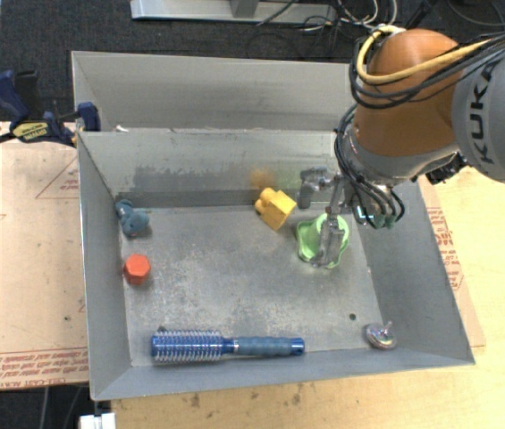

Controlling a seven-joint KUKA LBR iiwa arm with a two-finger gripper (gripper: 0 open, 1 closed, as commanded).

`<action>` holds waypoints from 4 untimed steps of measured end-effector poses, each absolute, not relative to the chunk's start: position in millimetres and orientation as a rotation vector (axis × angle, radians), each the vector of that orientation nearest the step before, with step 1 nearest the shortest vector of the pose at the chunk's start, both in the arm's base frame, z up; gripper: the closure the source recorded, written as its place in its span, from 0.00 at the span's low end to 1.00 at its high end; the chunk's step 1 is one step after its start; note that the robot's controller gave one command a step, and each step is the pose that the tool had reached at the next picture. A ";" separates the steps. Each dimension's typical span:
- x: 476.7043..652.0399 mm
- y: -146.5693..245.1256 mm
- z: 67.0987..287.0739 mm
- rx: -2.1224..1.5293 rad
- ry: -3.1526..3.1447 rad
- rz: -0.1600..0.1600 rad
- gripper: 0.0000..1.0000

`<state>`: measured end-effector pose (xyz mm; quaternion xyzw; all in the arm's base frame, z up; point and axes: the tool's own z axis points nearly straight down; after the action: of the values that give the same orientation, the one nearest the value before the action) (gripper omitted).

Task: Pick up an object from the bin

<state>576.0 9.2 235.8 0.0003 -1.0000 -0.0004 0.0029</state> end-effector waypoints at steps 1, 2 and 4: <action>609.7 -52.9 141.8 0.055 -3.137 0.001 0.00; 624.7 -82.3 68.7 0.562 -3.092 -0.001 0.00; 615.6 -98.5 71.0 1.070 -2.961 -0.007 1.00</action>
Offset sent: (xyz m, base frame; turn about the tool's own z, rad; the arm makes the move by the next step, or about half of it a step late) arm 0.0341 -0.0591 -0.0886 -0.0403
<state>615.6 -98.5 71.0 0.3398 -0.9405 -0.0022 -0.0033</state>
